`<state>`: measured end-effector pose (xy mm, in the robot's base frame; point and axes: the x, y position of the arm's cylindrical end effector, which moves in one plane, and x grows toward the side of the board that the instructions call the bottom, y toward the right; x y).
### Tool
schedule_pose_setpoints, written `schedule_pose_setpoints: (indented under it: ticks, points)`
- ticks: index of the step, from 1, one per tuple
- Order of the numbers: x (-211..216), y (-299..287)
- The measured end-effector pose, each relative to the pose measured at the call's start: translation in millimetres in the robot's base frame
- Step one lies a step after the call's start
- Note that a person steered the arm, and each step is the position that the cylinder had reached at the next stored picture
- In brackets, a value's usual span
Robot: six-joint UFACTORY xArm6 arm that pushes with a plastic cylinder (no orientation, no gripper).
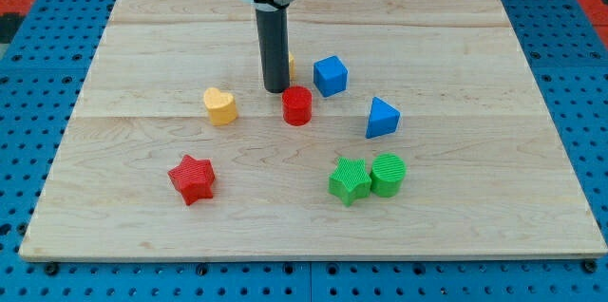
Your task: Slightly move the red star diagonally towards the red circle
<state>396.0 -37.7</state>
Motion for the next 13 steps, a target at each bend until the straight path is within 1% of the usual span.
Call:
schedule_pose_setpoints:
  ticks: [1,2,3,4,5,6,7,8,9,10,11,12,13]
  points:
    - [0,-27]
    - [0,-33]
    - [0,-98]
    - [31,-145]
    - [118,-163]
    - [153,-126]
    - [153,-90]
    - [153,-69]
    - [153,-59]
    - [166,-46]
    - [207,26]
    - [204,75]
    - [200,75]
